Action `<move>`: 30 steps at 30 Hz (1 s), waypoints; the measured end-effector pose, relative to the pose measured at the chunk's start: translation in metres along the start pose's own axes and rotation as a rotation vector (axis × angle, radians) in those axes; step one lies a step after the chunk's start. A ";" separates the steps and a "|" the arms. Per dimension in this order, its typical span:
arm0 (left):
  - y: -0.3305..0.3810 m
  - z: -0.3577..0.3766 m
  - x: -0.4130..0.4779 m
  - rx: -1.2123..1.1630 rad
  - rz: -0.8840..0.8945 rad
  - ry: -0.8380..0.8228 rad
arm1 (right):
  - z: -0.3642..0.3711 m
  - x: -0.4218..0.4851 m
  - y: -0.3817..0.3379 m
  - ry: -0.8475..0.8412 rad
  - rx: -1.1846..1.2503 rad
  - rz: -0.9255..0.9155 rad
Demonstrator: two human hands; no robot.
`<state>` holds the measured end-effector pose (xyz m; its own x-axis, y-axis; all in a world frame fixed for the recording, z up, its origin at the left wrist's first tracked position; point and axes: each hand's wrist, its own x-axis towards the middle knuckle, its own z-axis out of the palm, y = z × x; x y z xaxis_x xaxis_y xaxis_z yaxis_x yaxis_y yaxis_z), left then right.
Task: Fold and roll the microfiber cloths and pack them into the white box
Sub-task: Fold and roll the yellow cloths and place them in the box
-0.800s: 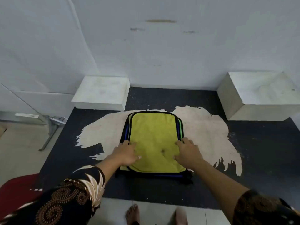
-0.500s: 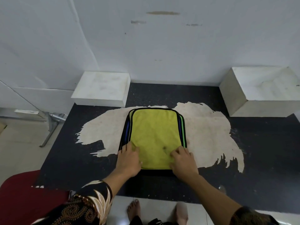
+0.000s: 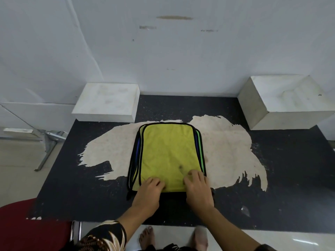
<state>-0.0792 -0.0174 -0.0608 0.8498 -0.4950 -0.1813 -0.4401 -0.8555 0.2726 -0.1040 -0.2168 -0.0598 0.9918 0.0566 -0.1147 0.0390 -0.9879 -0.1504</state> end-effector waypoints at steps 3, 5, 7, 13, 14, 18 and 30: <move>-0.007 0.001 -0.003 -0.043 0.049 0.019 | 0.011 -0.014 -0.002 0.022 0.033 -0.106; -0.007 0.000 -0.003 -0.033 0.078 0.012 | 0.016 -0.020 -0.002 0.013 0.054 -0.120; -0.007 -0.001 -0.002 -0.019 0.081 0.015 | 0.016 -0.020 -0.003 0.014 0.044 -0.109; -0.003 -0.006 -0.002 0.043 0.075 -0.023 | 0.012 -0.005 0.000 -0.022 0.005 -0.085; -0.002 -0.006 -0.002 0.052 0.070 -0.015 | 0.011 -0.003 0.001 -0.035 0.003 -0.088; 0.001 -0.007 0.001 0.068 0.065 0.048 | 0.006 -0.002 0.001 -0.072 0.017 -0.104; 0.013 -0.022 0.013 0.061 -0.014 -0.031 | -0.002 0.007 -0.002 0.037 0.192 -0.024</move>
<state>-0.0671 -0.0314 -0.0388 0.8470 -0.4868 -0.2137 -0.4463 -0.8695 0.2118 -0.0971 -0.2147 -0.0584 0.9948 0.0708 -0.0730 0.0421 -0.9403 -0.3378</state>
